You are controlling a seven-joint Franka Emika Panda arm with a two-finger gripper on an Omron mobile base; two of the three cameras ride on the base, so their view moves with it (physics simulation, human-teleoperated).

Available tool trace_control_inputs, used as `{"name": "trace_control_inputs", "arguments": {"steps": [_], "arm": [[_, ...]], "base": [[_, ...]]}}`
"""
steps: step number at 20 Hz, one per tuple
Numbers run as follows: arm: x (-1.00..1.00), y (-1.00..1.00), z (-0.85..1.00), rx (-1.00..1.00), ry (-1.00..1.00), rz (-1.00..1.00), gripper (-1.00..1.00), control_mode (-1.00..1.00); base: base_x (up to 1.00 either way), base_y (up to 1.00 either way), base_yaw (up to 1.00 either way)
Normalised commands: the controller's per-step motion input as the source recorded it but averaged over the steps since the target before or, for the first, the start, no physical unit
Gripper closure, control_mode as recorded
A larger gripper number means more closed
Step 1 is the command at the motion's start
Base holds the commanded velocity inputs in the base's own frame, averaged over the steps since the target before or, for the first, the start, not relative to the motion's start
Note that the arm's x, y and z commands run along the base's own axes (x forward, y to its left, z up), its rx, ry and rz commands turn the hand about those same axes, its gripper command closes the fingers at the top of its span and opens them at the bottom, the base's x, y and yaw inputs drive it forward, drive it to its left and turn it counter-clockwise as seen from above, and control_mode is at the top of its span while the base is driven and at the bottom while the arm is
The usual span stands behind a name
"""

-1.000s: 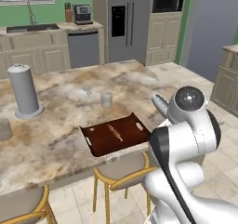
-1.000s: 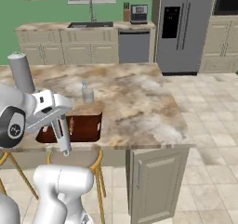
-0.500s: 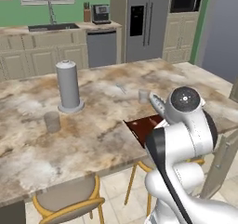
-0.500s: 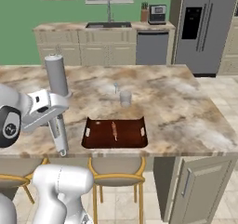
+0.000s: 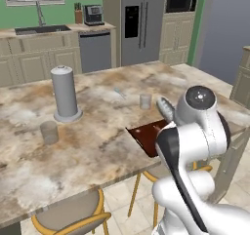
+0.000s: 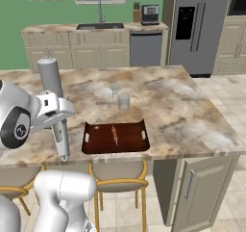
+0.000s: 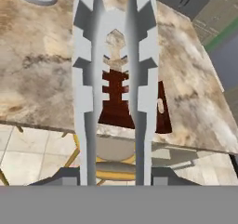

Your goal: Take the tongs from the drawer on the right and place them on the dining counter next to the tray containing the kebab skewer.

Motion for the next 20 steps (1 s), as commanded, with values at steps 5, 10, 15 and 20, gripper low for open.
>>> {"name": "trace_control_inputs", "arguments": {"steps": [5, 10, 15, 20], "arm": [[0.94, 0.47, 0.02, 0.47, 0.26, -0.02, 1.0, -1.0], [0.92, 0.28, 0.0, 0.37, 0.18, 0.0, 1.0, -1.0], [0.99, 0.31, -0.26, 0.08, 0.19, 0.01, 1.0, -1.0], [1.0, 0.6, -0.52, 0.0, 0.24, 0.0, 1.0, -1.0]], "base": [[0.0, 0.0, 0.0], [0.0, 0.0, 0.0], [0.0, 0.0, 0.0], [0.0, 0.0, 0.0]]}}
